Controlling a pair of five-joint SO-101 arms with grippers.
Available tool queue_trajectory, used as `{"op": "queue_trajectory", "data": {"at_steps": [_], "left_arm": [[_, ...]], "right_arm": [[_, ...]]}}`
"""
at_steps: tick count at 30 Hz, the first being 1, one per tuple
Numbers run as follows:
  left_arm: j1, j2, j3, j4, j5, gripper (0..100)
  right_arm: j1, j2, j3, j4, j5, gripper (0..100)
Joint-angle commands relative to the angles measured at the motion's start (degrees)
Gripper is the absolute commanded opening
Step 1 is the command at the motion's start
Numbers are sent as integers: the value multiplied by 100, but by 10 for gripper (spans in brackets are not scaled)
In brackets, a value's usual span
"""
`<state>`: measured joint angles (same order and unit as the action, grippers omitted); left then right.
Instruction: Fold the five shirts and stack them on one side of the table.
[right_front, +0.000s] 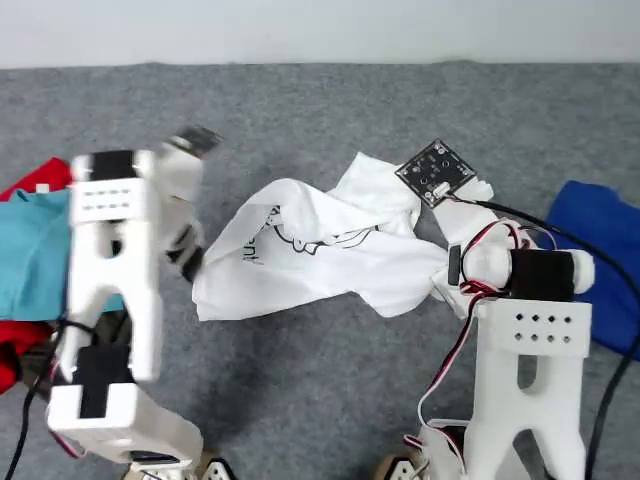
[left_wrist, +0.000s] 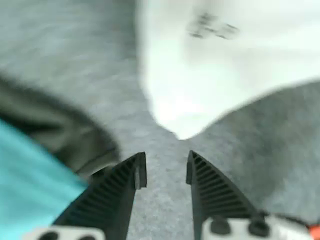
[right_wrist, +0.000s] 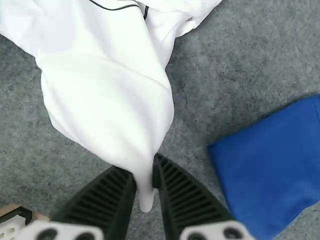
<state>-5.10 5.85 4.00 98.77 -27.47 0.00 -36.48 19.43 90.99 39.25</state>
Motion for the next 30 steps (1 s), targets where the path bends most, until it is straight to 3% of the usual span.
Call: {"op": "queue_trajectory", "data": {"at_steps": [1,12,19,27,30], "left_arm": [[255,26,356,44,-299,205],[229,1670,453,-1178,-255,228],[273,2127,409,-1503,273,221],[273,2576,48,-1459,404,10],[273,2347,-22,-1222,396,14]], "right_arm": [[66,-110,-308,-13,9,9],[75,-110,-299,31,9,9],[75,-110,-299,48,9,9],[92,-163,-334,40,9,9],[101,-171,-343,40,18,9]]}}
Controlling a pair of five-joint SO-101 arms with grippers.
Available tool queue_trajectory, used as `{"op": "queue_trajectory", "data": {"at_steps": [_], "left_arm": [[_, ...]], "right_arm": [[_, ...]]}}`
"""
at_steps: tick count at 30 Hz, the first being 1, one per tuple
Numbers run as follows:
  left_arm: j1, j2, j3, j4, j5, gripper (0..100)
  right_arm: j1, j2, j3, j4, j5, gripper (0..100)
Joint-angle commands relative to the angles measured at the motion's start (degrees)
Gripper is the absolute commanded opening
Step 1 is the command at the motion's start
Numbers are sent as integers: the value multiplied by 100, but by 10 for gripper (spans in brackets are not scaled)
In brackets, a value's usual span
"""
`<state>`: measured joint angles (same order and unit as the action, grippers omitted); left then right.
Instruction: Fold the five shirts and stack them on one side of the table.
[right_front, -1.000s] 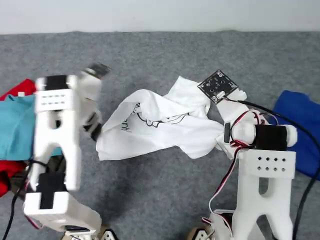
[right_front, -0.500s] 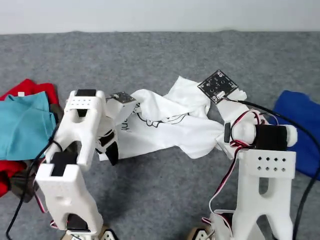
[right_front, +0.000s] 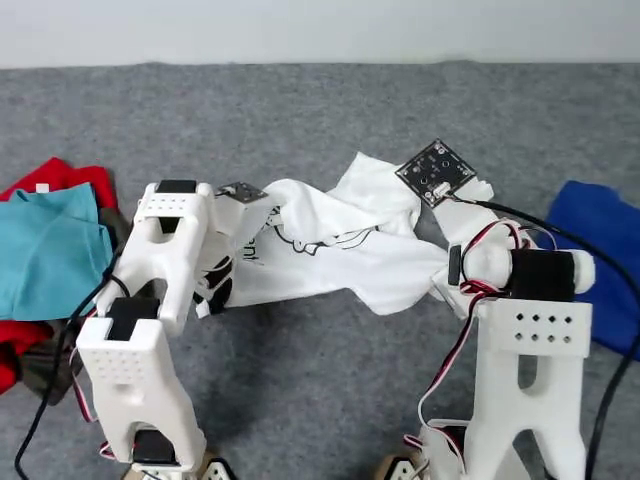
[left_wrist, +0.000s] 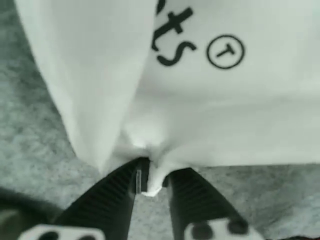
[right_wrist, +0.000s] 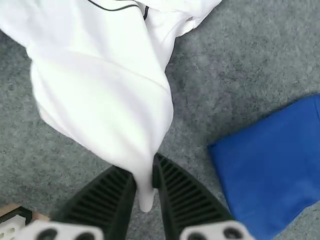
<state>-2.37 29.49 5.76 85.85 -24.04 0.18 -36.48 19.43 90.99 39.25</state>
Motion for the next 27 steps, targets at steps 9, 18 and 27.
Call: {"op": "queue_trajectory", "data": {"at_steps": [9,18,27], "left_arm": [[0,-2268,-884,897,70,13],[-35,-4114,-2299,1090,88,14],[-35,-4545,-4031,782,88,14]], "right_arm": [[57,-400,-1090,-4,18,9],[57,-365,-2752,-470,62,9],[66,-365,-3736,-1930,800,9]]}}
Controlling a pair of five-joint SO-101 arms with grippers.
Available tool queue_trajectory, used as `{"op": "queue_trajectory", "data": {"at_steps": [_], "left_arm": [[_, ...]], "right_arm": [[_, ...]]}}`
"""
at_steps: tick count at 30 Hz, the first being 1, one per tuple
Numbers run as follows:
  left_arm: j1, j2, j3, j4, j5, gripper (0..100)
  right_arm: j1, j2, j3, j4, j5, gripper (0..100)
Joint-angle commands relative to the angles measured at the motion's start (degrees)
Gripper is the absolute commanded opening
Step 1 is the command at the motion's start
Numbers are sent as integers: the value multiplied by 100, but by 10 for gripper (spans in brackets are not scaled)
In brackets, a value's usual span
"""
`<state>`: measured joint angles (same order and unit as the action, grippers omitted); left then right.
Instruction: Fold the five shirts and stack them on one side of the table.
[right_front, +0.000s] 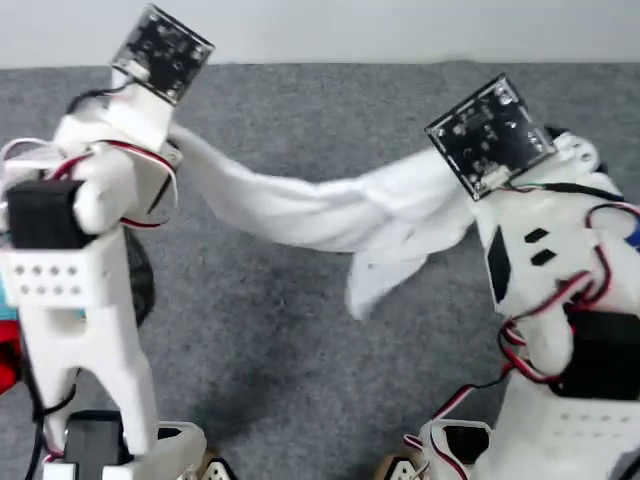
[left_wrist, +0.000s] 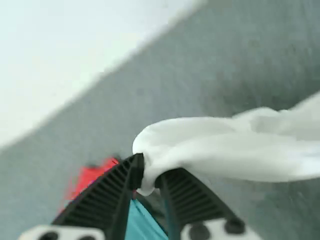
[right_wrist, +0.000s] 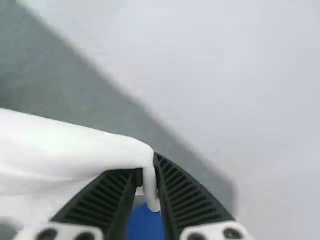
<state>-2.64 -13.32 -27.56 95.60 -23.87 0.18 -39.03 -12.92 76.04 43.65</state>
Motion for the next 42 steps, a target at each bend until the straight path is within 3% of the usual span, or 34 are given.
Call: {"op": "queue_trajectory", "data": {"at_steps": [1,10,14,22,34,42], "left_arm": [[18,-264,-901,-185,70,14],[-18,-264,-2281,-70,26,15],[18,-264,-2387,299,-668,15],[-26,-264,-2422,484,-1099,15],[-26,-651,-3477,466,-1099,15],[-35,-1319,-3222,492,-1099,14]], "right_arm": [[66,-110,-598,-541,527,9],[101,-119,-1301,-1631,1582,9],[127,-119,-1301,-2026,1978,9],[523,-4,-1284,-2237,2004,9],[1200,-576,-1380,-2167,1987,9],[1877,-1068,-1380,-1815,2013,9]]}}
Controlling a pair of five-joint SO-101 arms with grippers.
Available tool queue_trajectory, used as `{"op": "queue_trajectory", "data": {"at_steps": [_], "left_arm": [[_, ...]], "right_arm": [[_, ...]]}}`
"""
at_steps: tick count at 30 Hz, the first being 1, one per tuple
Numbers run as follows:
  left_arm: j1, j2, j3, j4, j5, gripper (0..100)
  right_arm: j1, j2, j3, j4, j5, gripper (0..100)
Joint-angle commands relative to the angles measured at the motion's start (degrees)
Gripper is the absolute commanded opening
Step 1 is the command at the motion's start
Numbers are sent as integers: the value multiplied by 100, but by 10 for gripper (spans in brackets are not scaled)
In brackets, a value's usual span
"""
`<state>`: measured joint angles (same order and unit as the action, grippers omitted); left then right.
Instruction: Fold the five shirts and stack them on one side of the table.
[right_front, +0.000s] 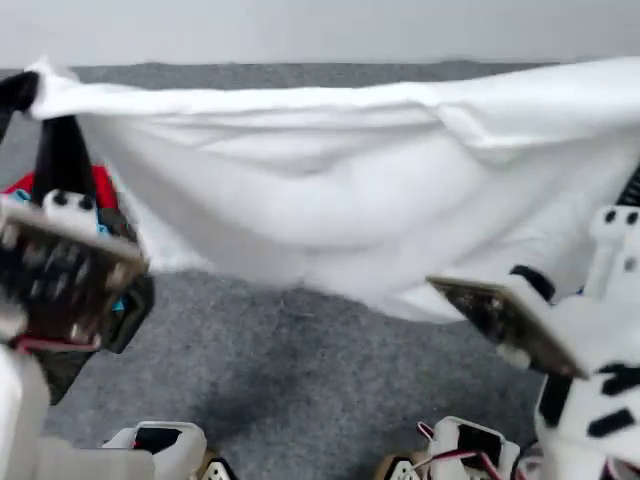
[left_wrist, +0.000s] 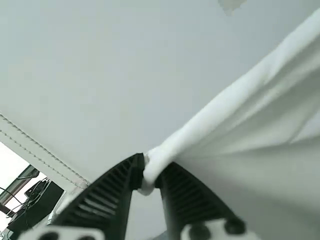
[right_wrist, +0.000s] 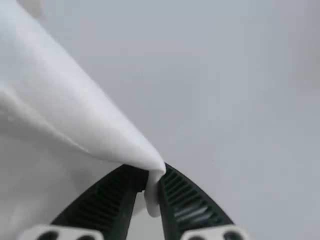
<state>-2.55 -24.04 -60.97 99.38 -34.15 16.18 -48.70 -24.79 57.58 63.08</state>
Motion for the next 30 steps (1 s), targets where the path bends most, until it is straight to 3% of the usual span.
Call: {"op": "queue_trajectory", "data": {"at_steps": [1,7,12,19,24,30], "left_arm": [[-44,-360,242,114,-70,14],[-44,-1204,1200,114,-70,14],[-44,-1785,2396,114,-70,14],[0,-1916,4409,35,-457,14],[-35,-1916,6431,-1354,-624,14],[-35,-1714,8488,-3842,-633,14]], "right_arm": [[356,-163,-193,31,70,9],[470,-549,-193,66,255,9],[444,-593,-149,708,571,9],[66,-171,1231,998,580,9],[-585,154,2514,752,545,9],[-804,567,4158,-1270,334,9]]}}
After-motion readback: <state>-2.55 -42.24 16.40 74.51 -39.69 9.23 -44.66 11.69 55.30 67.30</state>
